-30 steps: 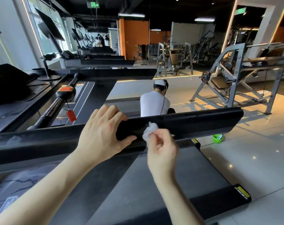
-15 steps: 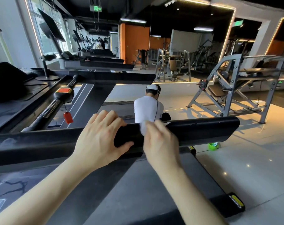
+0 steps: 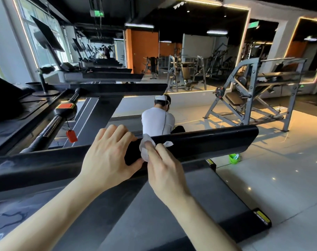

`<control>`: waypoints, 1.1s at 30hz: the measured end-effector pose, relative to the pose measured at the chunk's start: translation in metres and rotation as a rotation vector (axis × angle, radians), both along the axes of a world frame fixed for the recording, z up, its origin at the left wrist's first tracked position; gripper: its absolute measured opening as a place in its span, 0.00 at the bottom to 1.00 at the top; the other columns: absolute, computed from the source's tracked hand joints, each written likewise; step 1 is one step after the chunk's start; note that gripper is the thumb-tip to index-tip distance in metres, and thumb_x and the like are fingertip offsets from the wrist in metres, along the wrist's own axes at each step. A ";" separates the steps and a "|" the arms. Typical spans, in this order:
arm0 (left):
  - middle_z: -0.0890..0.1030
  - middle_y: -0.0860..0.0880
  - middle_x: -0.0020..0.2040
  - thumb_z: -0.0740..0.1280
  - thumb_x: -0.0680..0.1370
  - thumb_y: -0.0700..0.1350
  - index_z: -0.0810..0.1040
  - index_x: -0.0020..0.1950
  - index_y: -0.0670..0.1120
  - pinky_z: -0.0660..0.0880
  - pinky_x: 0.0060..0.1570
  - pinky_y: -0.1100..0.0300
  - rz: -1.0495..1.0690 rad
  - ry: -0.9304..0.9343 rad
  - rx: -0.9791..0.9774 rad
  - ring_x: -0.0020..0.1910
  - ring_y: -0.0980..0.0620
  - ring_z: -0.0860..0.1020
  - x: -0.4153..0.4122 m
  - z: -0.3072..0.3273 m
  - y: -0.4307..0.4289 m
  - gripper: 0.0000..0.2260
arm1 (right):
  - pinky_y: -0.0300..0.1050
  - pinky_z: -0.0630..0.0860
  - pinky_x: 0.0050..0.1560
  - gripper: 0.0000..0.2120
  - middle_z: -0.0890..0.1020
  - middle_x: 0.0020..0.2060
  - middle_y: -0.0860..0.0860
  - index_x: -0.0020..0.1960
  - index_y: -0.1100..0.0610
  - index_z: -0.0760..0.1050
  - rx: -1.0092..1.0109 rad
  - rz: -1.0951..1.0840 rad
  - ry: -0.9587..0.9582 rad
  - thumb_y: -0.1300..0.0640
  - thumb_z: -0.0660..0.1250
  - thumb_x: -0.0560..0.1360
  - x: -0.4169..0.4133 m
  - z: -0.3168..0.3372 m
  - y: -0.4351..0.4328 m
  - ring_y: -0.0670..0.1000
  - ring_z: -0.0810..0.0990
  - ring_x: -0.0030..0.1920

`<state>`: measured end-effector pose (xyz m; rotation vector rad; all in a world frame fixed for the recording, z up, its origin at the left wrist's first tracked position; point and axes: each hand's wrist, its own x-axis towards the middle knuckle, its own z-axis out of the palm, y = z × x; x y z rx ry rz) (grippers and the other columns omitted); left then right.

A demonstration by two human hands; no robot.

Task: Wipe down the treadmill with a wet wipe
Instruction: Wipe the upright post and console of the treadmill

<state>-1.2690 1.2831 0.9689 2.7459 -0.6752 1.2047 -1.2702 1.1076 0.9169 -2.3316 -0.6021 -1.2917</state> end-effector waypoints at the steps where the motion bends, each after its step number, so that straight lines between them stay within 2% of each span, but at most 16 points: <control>1: 0.74 0.50 0.47 0.71 0.72 0.63 0.80 0.53 0.45 0.70 0.48 0.52 0.006 0.002 0.014 0.45 0.47 0.72 0.000 0.000 0.001 0.23 | 0.48 0.78 0.39 0.18 0.76 0.43 0.54 0.64 0.62 0.79 0.009 0.010 -0.027 0.70 0.62 0.76 0.004 -0.007 -0.014 0.56 0.76 0.39; 3: 0.74 0.51 0.48 0.72 0.72 0.64 0.80 0.55 0.46 0.70 0.49 0.52 0.013 0.011 0.026 0.47 0.47 0.72 0.000 0.001 0.001 0.24 | 0.52 0.78 0.39 0.16 0.76 0.41 0.56 0.61 0.62 0.81 0.117 -0.058 -0.067 0.72 0.64 0.77 0.016 -0.016 -0.047 0.57 0.76 0.38; 6: 0.74 0.51 0.49 0.72 0.72 0.64 0.80 0.55 0.46 0.71 0.50 0.51 0.011 0.027 0.026 0.47 0.46 0.72 -0.001 0.002 -0.001 0.24 | 0.51 0.77 0.40 0.14 0.78 0.42 0.56 0.61 0.63 0.81 0.372 -0.187 -0.117 0.70 0.62 0.79 0.030 -0.019 -0.071 0.58 0.77 0.40; 8: 0.74 0.50 0.49 0.72 0.72 0.64 0.80 0.55 0.46 0.71 0.51 0.51 0.011 0.036 0.029 0.48 0.46 0.72 -0.001 0.002 0.000 0.24 | 0.44 0.76 0.45 0.14 0.82 0.48 0.56 0.62 0.62 0.79 0.595 -0.231 -0.109 0.70 0.62 0.80 0.030 -0.020 -0.057 0.58 0.81 0.46; 10: 0.74 0.50 0.49 0.72 0.72 0.64 0.80 0.55 0.45 0.70 0.51 0.51 0.012 0.034 0.027 0.48 0.46 0.72 -0.001 0.002 0.000 0.24 | 0.39 0.73 0.43 0.12 0.84 0.49 0.57 0.60 0.61 0.76 0.737 -0.206 -0.074 0.70 0.62 0.79 0.022 -0.024 -0.023 0.59 0.83 0.46; 11: 0.74 0.50 0.49 0.72 0.72 0.63 0.80 0.55 0.45 0.70 0.51 0.52 0.011 0.027 0.026 0.48 0.46 0.72 0.000 0.001 0.000 0.24 | 0.40 0.73 0.41 0.10 0.84 0.47 0.56 0.57 0.61 0.75 0.725 -0.154 -0.071 0.70 0.63 0.78 0.016 -0.028 -0.004 0.58 0.83 0.44; 15: 0.74 0.48 0.46 0.72 0.73 0.61 0.79 0.51 0.43 0.69 0.47 0.50 -0.030 -0.022 0.006 0.45 0.44 0.72 0.000 -0.001 0.003 0.22 | 0.42 0.74 0.38 0.05 0.81 0.40 0.53 0.48 0.59 0.75 0.416 0.093 -0.087 0.68 0.63 0.78 -0.004 -0.045 0.035 0.53 0.79 0.38; 18: 0.74 0.48 0.47 0.71 0.73 0.61 0.79 0.52 0.43 0.70 0.48 0.50 -0.036 -0.008 0.033 0.47 0.44 0.72 0.000 -0.001 0.004 0.22 | 0.40 0.74 0.38 0.04 0.81 0.41 0.53 0.47 0.61 0.76 0.437 0.057 -0.053 0.65 0.62 0.78 0.008 -0.050 0.011 0.52 0.80 0.39; 21: 0.74 0.47 0.48 0.71 0.72 0.60 0.79 0.53 0.43 0.71 0.49 0.47 -0.037 0.006 0.043 0.47 0.43 0.72 0.000 0.000 0.004 0.22 | 0.45 0.75 0.38 0.03 0.78 0.39 0.51 0.48 0.54 0.71 0.738 -0.088 -0.005 0.60 0.59 0.79 0.020 -0.047 -0.015 0.51 0.76 0.38; 23: 0.74 0.47 0.48 0.72 0.72 0.60 0.79 0.53 0.43 0.71 0.48 0.47 -0.041 0.009 0.042 0.47 0.43 0.72 -0.001 0.001 0.002 0.21 | 0.48 0.73 0.33 0.07 0.74 0.36 0.50 0.46 0.51 0.66 1.136 -0.027 0.089 0.61 0.57 0.80 0.023 -0.034 -0.021 0.50 0.73 0.33; 24: 0.74 0.47 0.47 0.72 0.72 0.59 0.79 0.53 0.43 0.70 0.48 0.47 -0.046 0.012 0.042 0.46 0.43 0.72 0.000 0.001 0.002 0.21 | 0.44 0.71 0.32 0.08 0.72 0.35 0.50 0.47 0.53 0.67 1.366 -0.009 0.154 0.64 0.56 0.80 0.026 -0.028 -0.021 0.47 0.72 0.31; 26: 0.74 0.46 0.47 0.72 0.73 0.59 0.78 0.52 0.43 0.70 0.48 0.47 -0.056 0.018 0.046 0.46 0.43 0.71 0.000 0.002 0.003 0.20 | 0.41 0.69 0.38 0.06 0.71 0.35 0.49 0.45 0.55 0.69 1.691 0.014 0.227 0.64 0.58 0.77 0.024 -0.018 -0.016 0.44 0.72 0.32; 28: 0.74 0.46 0.47 0.71 0.73 0.58 0.78 0.52 0.42 0.70 0.47 0.47 -0.059 0.022 0.051 0.46 0.42 0.71 0.000 0.001 0.006 0.20 | 0.41 0.71 0.40 0.06 0.72 0.30 0.48 0.39 0.54 0.68 1.801 0.121 0.324 0.60 0.59 0.75 0.013 -0.014 0.001 0.47 0.71 0.32; 30: 0.74 0.46 0.47 0.71 0.74 0.59 0.78 0.52 0.42 0.70 0.48 0.48 -0.055 0.016 0.063 0.46 0.43 0.71 0.002 0.000 0.007 0.20 | 0.38 0.76 0.41 0.13 0.74 0.26 0.46 0.39 0.55 0.71 1.734 0.239 0.390 0.62 0.58 0.81 0.000 -0.017 0.020 0.45 0.75 0.31; 33: 0.73 0.46 0.46 0.71 0.74 0.59 0.78 0.51 0.42 0.69 0.48 0.47 -0.061 -0.001 0.063 0.46 0.42 0.71 0.003 0.000 0.009 0.20 | 0.39 0.78 0.40 0.12 0.79 0.33 0.49 0.41 0.54 0.79 1.647 0.245 0.444 0.58 0.65 0.83 -0.007 -0.023 0.031 0.45 0.79 0.35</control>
